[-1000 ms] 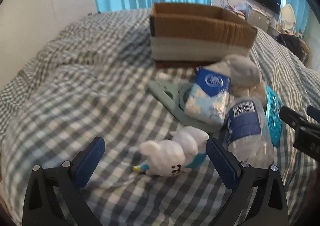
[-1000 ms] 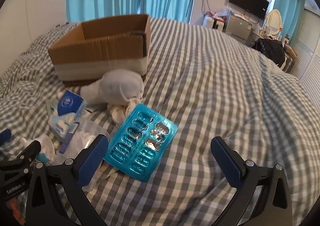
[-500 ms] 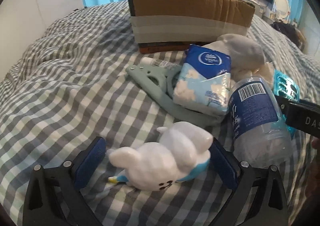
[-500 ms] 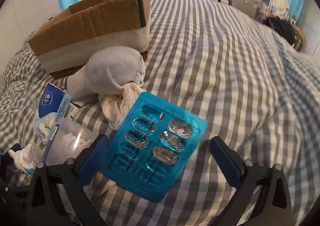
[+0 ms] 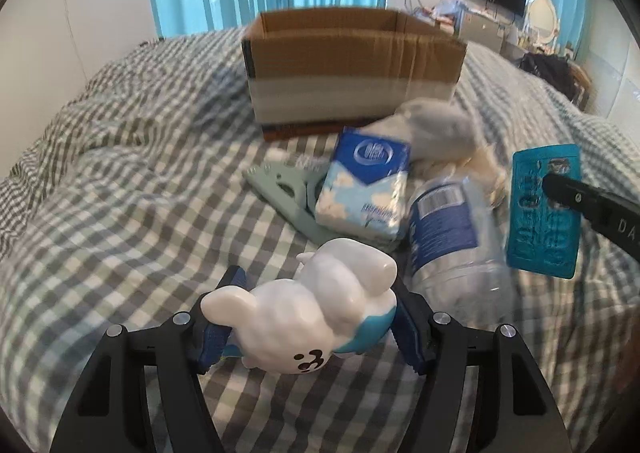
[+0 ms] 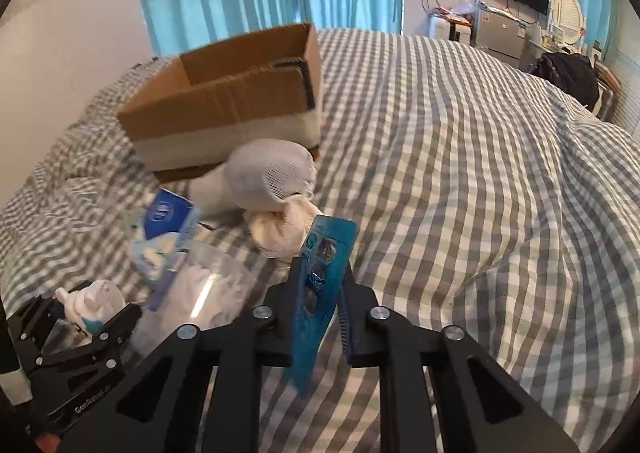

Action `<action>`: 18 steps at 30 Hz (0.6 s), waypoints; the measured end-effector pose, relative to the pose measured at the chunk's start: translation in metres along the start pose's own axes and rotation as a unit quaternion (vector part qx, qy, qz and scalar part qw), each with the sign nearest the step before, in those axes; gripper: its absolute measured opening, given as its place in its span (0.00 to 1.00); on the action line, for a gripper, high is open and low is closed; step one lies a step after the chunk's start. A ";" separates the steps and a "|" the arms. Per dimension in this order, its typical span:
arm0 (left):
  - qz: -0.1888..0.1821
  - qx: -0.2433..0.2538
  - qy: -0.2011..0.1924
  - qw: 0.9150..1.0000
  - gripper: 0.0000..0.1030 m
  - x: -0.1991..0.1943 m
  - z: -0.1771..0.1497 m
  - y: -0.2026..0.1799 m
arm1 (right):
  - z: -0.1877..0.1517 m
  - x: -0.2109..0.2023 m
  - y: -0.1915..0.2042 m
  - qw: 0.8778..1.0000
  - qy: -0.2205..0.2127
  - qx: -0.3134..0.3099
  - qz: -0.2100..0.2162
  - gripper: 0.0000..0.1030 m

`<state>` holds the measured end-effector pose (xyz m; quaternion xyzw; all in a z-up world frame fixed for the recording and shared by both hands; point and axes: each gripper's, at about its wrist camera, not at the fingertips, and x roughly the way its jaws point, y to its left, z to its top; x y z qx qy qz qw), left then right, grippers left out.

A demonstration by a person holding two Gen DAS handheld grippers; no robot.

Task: Organize objects
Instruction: 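Grasp the white toy figure with the left gripper while the right grasps the teal blister pack, then carry both items over the box and open both grippers to drop them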

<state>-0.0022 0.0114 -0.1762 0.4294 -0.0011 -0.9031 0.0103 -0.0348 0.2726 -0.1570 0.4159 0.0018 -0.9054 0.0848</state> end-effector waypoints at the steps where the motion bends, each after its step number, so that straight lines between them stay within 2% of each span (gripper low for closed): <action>1: -0.002 -0.001 -0.005 1.000 0.68 -0.005 0.002 0.003 | 0.001 -0.004 -0.001 1.000 -0.004 -0.001 0.002 0.09; 9: -0.030 -0.024 -0.027 0.999 0.68 -0.037 0.021 0.009 | 0.009 -0.049 0.014 0.998 -0.050 -0.022 0.015 0.09; 14: -0.038 -0.009 -0.061 0.997 0.68 -0.060 0.042 0.002 | 0.024 -0.080 0.026 0.996 -0.083 -0.043 0.011 0.09; 18: -0.038 0.007 -0.085 0.996 0.68 -0.073 0.071 -0.001 | 0.045 -0.097 0.034 0.992 -0.106 -0.071 0.008 0.09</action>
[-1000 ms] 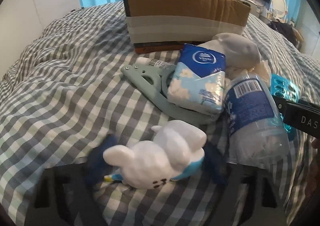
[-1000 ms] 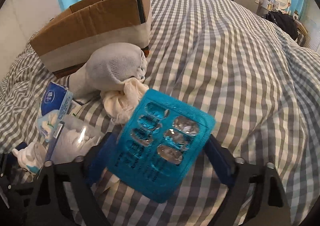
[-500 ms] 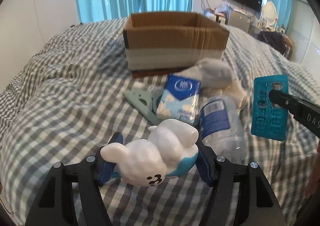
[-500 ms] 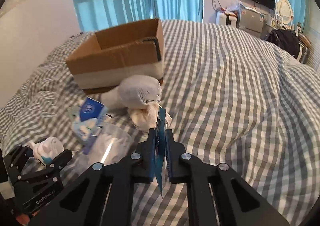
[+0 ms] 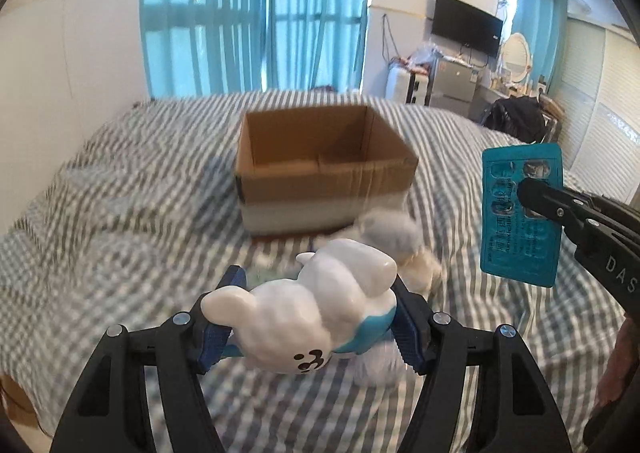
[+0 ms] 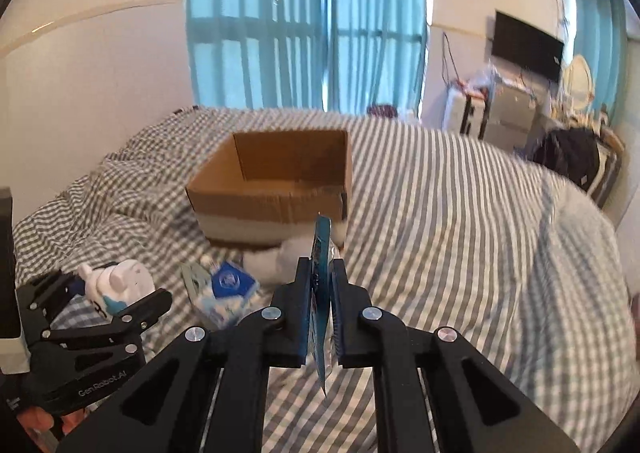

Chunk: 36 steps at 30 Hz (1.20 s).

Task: Organize objects
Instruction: 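Carry both items over the box and open both grippers to drop them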

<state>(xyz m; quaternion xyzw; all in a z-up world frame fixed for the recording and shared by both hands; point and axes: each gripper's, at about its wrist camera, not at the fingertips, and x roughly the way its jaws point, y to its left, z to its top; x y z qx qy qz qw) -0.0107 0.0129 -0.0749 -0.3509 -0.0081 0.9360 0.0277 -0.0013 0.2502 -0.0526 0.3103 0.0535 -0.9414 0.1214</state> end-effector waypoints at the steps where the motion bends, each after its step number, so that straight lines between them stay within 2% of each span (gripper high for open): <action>1: -0.002 0.001 -0.005 1.000 0.68 -0.001 0.009 0.000 | 0.006 -0.002 0.002 1.000 -0.004 -0.006 -0.001 0.09; 4: -0.014 -0.004 -0.015 1.000 0.68 0.000 0.033 0.003 | 0.031 -0.010 0.004 0.999 -0.024 -0.026 0.007 0.09; 10: -0.012 -0.008 -0.030 0.999 0.68 0.014 0.079 0.007 | 0.077 -0.012 0.001 0.997 -0.055 -0.032 0.031 0.09; 18: -0.005 -0.006 -0.051 0.999 0.68 0.044 0.133 0.012 | 0.134 0.023 -0.006 0.995 -0.074 -0.033 0.060 0.09; 22: -0.005 -0.009 -0.044 0.999 0.68 0.074 0.153 0.015 | 0.160 0.052 -0.015 0.994 -0.075 -0.027 0.080 0.09; 27: 0.009 0.002 -0.034 0.999 0.68 0.113 0.162 0.017 | 0.178 0.101 -0.017 0.994 -0.058 -0.044 0.086 0.09; 30: 0.003 0.007 -0.020 1.000 0.68 0.136 0.162 0.019 | 0.184 0.135 -0.018 0.995 -0.042 -0.049 0.080 0.09; 36: 0.012 0.029 0.009 0.999 0.68 0.181 0.151 0.018 | 0.177 0.197 -0.023 0.995 0.004 -0.036 0.096 0.09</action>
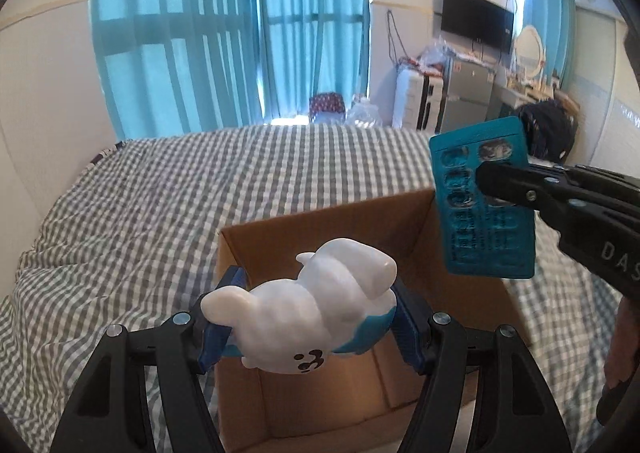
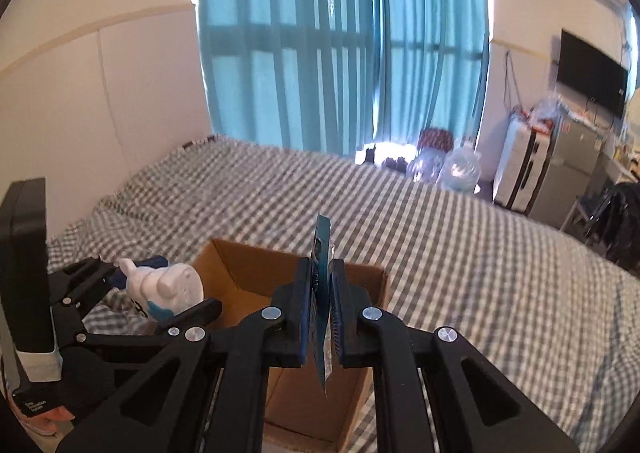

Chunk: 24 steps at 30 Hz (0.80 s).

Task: Organize objects
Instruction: 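Carry both items over the box and open both grippers to drop them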

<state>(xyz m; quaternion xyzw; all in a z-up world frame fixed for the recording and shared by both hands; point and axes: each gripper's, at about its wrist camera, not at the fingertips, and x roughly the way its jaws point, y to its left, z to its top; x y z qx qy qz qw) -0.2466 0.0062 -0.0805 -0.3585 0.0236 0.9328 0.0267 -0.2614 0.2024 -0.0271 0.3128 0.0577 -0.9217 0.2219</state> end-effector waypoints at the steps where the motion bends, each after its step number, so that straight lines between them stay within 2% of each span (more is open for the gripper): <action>1: -0.001 0.003 0.006 1.000 0.68 0.006 -0.004 0.000 | -0.004 0.012 -0.001 1.000 0.010 0.000 0.001 0.09; 5: -0.013 0.004 0.030 0.999 0.68 0.026 -0.017 0.001 | -0.018 0.041 -0.007 0.999 0.041 0.008 0.014 0.09; 9: -0.028 0.010 0.027 0.999 0.69 0.025 -0.023 0.000 | -0.030 0.049 -0.009 0.998 0.052 0.010 0.015 0.09; 10: -0.033 0.010 0.025 0.999 0.74 0.022 -0.024 -0.001 | -0.031 0.047 -0.009 0.999 0.051 0.012 0.016 0.10; 11: -0.033 0.008 0.023 0.999 0.79 0.018 -0.024 -0.001 | -0.031 0.044 -0.010 0.999 0.049 0.016 0.016 0.16; 12: -0.032 0.004 0.019 0.999 0.86 0.014 -0.024 -0.001 | -0.030 0.041 -0.011 0.999 0.046 0.020 0.013 0.36; 13: -0.032 -0.001 0.015 0.999 0.89 0.010 -0.023 0.000 | -0.028 0.036 -0.013 0.999 0.041 0.026 0.007 0.48; 14: -0.035 -0.005 0.012 0.999 0.89 0.005 -0.021 0.002 | -0.026 0.033 -0.015 0.999 0.034 0.031 0.002 0.67; 16: -0.036 -0.017 0.010 0.999 0.89 -0.008 -0.016 0.006 | -0.022 0.017 -0.019 0.999 0.013 0.046 -0.012 0.69; 20: -0.029 -0.036 -0.004 0.999 0.92 -0.040 -0.007 0.014 | -0.012 -0.025 -0.021 0.998 0.001 0.051 -0.026 0.70; 22: -0.023 -0.045 -0.017 0.999 0.99 -0.063 -0.005 0.017 | -0.009 -0.049 -0.016 0.998 -0.009 0.039 -0.043 0.72; 24: -0.016 -0.050 -0.032 0.998 1.00 -0.086 -0.006 0.018 | -0.007 -0.079 -0.010 0.997 -0.021 0.028 -0.062 0.79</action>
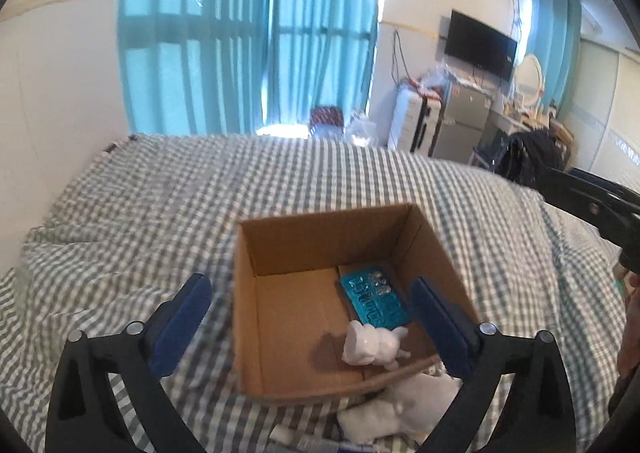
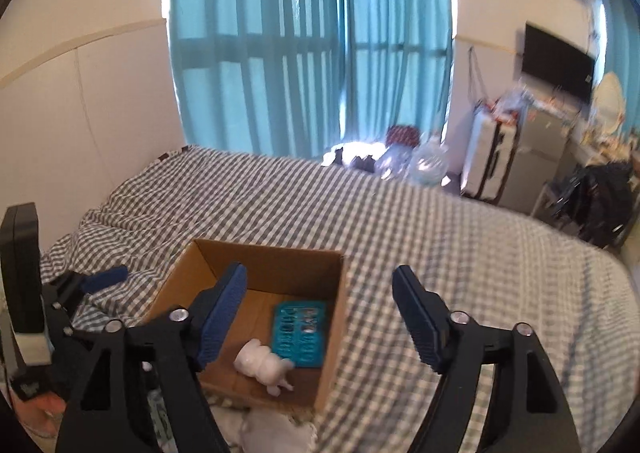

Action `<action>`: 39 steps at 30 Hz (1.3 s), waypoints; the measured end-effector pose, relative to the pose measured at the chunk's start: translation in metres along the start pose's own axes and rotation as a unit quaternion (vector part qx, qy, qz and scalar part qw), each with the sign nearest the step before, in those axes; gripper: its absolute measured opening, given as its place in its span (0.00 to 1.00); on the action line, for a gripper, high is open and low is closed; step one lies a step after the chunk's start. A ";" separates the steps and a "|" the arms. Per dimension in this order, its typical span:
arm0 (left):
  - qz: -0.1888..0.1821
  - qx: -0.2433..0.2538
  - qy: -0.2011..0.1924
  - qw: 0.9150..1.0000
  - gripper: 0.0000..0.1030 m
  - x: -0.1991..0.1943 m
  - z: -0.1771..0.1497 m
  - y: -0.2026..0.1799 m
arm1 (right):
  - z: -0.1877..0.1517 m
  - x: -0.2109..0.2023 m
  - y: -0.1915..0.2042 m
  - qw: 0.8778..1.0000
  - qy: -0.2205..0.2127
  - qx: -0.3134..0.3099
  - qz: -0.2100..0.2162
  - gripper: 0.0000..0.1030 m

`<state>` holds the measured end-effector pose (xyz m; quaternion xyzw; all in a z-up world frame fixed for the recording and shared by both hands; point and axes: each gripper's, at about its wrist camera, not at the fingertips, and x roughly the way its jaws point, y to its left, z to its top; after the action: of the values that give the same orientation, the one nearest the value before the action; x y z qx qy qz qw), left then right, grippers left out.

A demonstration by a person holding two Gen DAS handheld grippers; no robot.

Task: Organize objects
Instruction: 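Withdraw both tools from the box toward the remaining items, then grasp the blue Vinda tissue pack with the left gripper while the right grasps the cotton-swab jar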

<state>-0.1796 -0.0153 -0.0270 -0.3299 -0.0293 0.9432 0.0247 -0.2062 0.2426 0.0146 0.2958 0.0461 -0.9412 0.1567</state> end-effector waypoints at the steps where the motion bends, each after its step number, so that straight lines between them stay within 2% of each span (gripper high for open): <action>1: 0.004 0.000 -0.008 1.000 1.00 -0.013 0.000 0.000 | 0.001 -0.011 0.001 1.000 -0.004 -0.002 -0.004 0.79; 4: 0.020 0.001 -0.031 0.999 1.00 -0.050 -0.006 0.001 | 0.001 -0.053 0.003 1.000 -0.021 -0.007 -0.015 0.83; 6: 0.026 0.003 -0.041 0.999 1.00 -0.070 -0.012 0.003 | -0.003 -0.081 0.007 0.999 -0.031 -0.013 -0.027 0.90; 10: 0.036 0.006 -0.054 0.998 1.00 -0.104 -0.028 0.007 | -0.019 -0.123 0.017 0.997 -0.043 -0.024 -0.053 0.95; 13: 0.036 0.001 -0.065 0.997 1.00 -0.122 -0.046 0.010 | -0.034 -0.146 0.026 0.996 -0.051 -0.025 -0.064 0.99; 17: 0.034 -0.013 -0.058 0.998 1.00 -0.130 -0.078 0.017 | -0.064 -0.158 0.036 0.997 -0.042 -0.018 -0.068 0.99; 22: 0.049 -0.020 -0.037 0.998 1.00 -0.109 -0.128 0.018 | -0.116 -0.146 0.050 0.996 -0.017 -0.013 -0.087 0.99; 28: 0.074 -0.020 -0.002 0.997 1.00 -0.074 -0.181 0.022 | -0.179 -0.090 0.060 0.995 0.059 0.014 -0.083 0.99; 31: 0.083 -0.011 0.003 0.997 1.00 -0.065 -0.190 0.023 | -0.204 -0.066 0.071 0.992 0.089 0.004 -0.086 0.99; 34: 0.091 0.000 0.013 0.996 1.00 -0.056 -0.196 0.024 | -0.223 -0.041 0.083 0.990 0.129 0.008 -0.063 0.99; 36: 0.091 0.003 0.022 0.996 1.00 -0.050 -0.200 0.028 | -0.230 -0.029 0.089 0.988 0.146 0.005 -0.050 0.99; 39: 0.091 -0.003 0.036 0.995 1.00 -0.041 -0.205 0.036 | -0.237 -0.013 0.100 0.984 0.168 -0.010 -0.054 0.98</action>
<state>-0.0206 -0.0460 -0.1638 -0.3650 -0.0008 0.9290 -0.0611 -0.0354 0.1936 -0.1720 0.4448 0.0976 -0.8848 0.0985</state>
